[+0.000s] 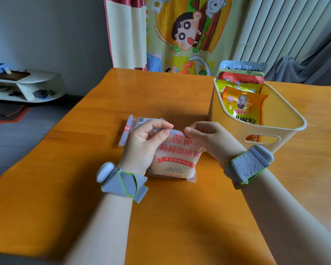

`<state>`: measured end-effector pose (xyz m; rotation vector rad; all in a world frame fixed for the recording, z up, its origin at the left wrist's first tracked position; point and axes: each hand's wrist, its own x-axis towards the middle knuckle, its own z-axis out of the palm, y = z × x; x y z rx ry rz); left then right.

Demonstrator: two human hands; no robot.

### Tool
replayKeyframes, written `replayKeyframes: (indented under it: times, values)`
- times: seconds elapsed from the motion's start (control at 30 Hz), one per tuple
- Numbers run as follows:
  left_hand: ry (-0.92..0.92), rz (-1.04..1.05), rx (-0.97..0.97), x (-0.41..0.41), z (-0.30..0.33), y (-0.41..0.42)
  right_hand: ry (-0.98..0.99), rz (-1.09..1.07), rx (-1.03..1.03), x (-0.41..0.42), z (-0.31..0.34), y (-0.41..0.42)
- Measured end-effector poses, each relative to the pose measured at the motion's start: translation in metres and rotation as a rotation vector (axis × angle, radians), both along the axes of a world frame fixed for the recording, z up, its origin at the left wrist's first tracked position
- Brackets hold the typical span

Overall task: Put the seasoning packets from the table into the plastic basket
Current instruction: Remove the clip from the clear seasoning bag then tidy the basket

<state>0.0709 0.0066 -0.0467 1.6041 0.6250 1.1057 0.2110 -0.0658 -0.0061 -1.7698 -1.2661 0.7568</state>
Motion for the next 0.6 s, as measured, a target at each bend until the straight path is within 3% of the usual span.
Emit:
replayKeyframes:
  times: [0.2,0.4,0.6]
  values:
    - [0.02,0.017,-0.026,-0.001,-0.002,0.002,-0.207,0.041,-0.051,0.004,0.009,-0.003]
    - [0.091,0.069,-0.035,-0.005,0.004,0.0,-0.359,0.013,0.05,-0.002,0.007,-0.002]
    - [0.606,0.109,0.413,-0.023,0.043,-0.005,-0.356,0.055,0.145,-0.017,0.0,0.007]
